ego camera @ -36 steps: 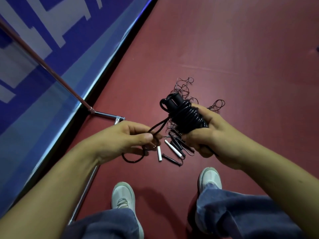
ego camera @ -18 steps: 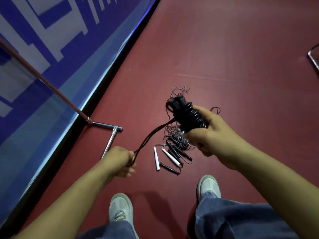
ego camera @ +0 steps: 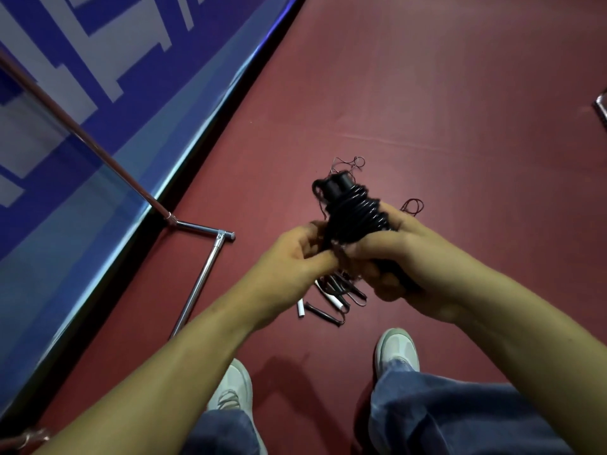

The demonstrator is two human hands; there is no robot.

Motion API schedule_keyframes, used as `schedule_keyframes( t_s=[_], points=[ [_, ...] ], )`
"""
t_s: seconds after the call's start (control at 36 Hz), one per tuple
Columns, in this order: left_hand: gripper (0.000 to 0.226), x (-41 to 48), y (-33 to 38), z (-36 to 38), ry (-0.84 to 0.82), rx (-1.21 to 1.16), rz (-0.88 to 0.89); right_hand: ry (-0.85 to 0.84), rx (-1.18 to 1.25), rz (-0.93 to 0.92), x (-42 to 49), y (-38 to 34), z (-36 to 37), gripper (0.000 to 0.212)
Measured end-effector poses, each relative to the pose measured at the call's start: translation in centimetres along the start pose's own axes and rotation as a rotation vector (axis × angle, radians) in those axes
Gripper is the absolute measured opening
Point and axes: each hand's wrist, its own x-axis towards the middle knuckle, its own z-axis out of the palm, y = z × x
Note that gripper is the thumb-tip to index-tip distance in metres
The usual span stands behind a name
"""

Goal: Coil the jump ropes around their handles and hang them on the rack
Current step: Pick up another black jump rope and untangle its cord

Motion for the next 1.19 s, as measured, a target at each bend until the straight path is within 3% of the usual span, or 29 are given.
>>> schedule_keyframes(
  t_s=[0.03, 0.11, 0.17, 0.19, 0.28, 0.42, 0.5, 0.61, 0.69, 0.75, 0.89, 0.97, 1.03, 1.11, 1.19],
  points=[
    [0.006, -0.1, 0.0, -0.3, -0.033, -0.051, -0.042, 0.026, 0.021, -0.001, 0.0, -0.2, -0.4, 0.033],
    [0.026, -0.7, 0.0, -1.1, -0.061, -0.128, -0.168, 0.128, -0.029, 0.003, 0.1, -0.3, -1.3, 0.034],
    [0.029, -1.2, 0.4, -1.2, -0.052, -0.044, -0.222, 0.239, -0.2, -0.006, 0.5, 0.3, -1.6, 0.042],
    [0.031, -1.5, 0.5, -1.2, -0.045, 0.082, -0.248, 0.309, -0.33, -0.03, 0.8, 0.7, -1.7, 0.047],
    [0.032, -2.6, 0.7, -0.5, -0.036, 0.781, -0.196, 0.42, -0.715, -0.051, 1.7, 1.8, -2.1, 0.054],
    [0.031, -4.0, 2.4, -0.4, 0.012, 1.215, 0.008, 0.303, -1.108, 0.056, 1.9, 3.5, -1.6, 0.063],
    [0.028, -3.9, 3.7, -2.0, -0.041, 1.316, 0.183, 0.115, -1.244, 0.122, 1.5, 3.5, -1.5, 0.06],
    [0.036, -3.4, 4.6, -2.9, -0.111, 1.189, 0.355, -0.279, -1.343, 0.117, 0.1, 3.5, -0.5, 0.061],
    [0.016, -3.0, 4.8, -4.4, -0.093, 0.969, 0.329, -0.413, -1.215, -0.003, -0.6, 3.8, -0.4, 0.062],
    [0.006, -2.8, 4.8, -5.4, -0.055, 0.814, 0.221, -0.417, -1.154, -0.132, -0.6, 4.0, -0.7, 0.061],
    [0.014, -2.8, 3.9, -6.2, -0.047, 0.495, 0.043, -0.407, -1.078, -0.277, -1.1, 4.0, -0.6, 0.055],
    [0.032, -3.1, 3.0, -5.4, -0.062, 0.34, -0.052, -0.391, -0.917, -0.229, -1.3, 3.1, -0.1, 0.045],
    [0.033, -3.2, 2.3, -4.3, -0.085, 0.215, -0.124, -0.365, -0.732, -0.173, -1.4, 2.6, 0.1, 0.049],
    [0.051, -3.2, 1.7, -2.4, -0.069, 0.061, -0.212, -0.321, -0.452, -0.104, -1.5, 2.1, 0.3, 0.05],
    [0.041, -3.2, 2.1, -1.7, -0.032, -0.013, -0.233, -0.306, -0.338, -0.078, -1.6, 2.2, 0.3, 0.046]
  ],
)
